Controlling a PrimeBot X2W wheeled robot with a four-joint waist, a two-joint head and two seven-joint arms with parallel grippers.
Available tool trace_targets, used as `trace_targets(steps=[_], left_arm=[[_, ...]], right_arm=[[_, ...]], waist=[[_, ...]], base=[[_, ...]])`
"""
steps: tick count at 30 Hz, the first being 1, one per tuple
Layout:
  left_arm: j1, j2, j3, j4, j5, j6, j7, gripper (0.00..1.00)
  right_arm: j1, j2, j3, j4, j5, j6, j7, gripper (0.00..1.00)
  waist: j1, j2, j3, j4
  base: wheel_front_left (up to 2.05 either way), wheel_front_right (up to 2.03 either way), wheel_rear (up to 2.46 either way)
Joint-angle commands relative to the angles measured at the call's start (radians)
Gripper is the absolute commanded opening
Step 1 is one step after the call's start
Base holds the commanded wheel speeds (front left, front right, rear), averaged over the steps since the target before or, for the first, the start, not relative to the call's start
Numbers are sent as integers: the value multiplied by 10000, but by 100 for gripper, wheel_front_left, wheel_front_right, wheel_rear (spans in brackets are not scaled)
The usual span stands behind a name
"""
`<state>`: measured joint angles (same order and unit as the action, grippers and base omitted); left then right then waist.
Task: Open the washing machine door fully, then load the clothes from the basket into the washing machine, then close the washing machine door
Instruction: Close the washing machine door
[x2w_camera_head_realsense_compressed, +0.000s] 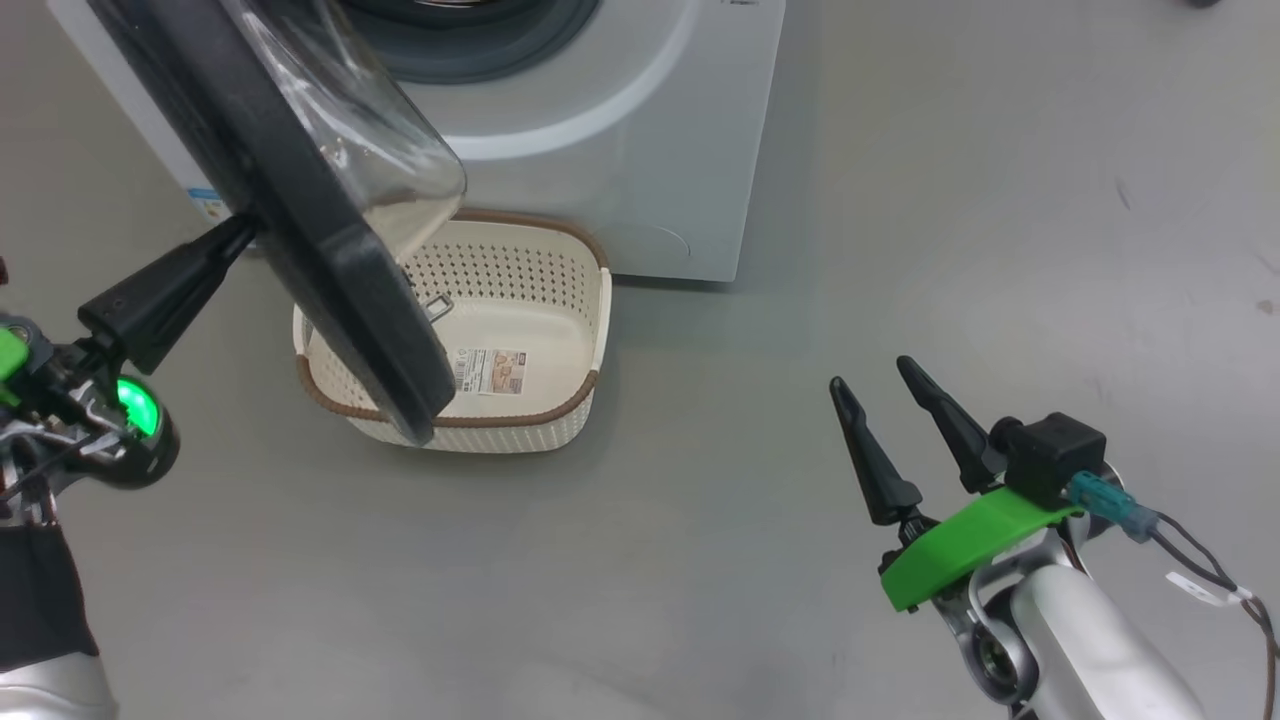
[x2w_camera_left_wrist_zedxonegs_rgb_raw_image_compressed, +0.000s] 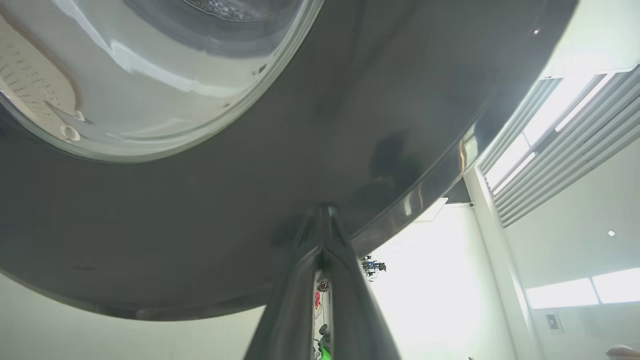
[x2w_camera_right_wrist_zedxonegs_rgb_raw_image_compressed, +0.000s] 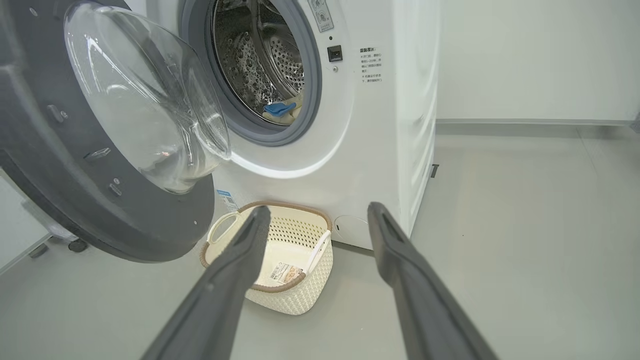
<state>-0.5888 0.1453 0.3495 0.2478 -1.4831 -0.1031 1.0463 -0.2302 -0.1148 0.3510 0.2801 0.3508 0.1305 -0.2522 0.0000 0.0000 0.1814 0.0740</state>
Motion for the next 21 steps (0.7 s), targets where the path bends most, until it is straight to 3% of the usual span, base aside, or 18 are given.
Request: trace_targets(steps=[1,10,21], left_arm=[[-228,209,163,-477,-31,61,-50,0],[-542,-213,95,-83,282,39,-800,0],[-1046,-287,268,1094,591,-206,-1865,0]], right_arm=[[-125,102,144,-336,70,2,-95,100],[-157,181,-39,-431,30,2,-95,100],[-151,334,-160,-537,35,2,-95,100]], waist=[[0,0,12,-139],[0,0,147,-960],[0,0,314,-2044]], base=[[0,0,0],[0,0,0],[0,0,0]])
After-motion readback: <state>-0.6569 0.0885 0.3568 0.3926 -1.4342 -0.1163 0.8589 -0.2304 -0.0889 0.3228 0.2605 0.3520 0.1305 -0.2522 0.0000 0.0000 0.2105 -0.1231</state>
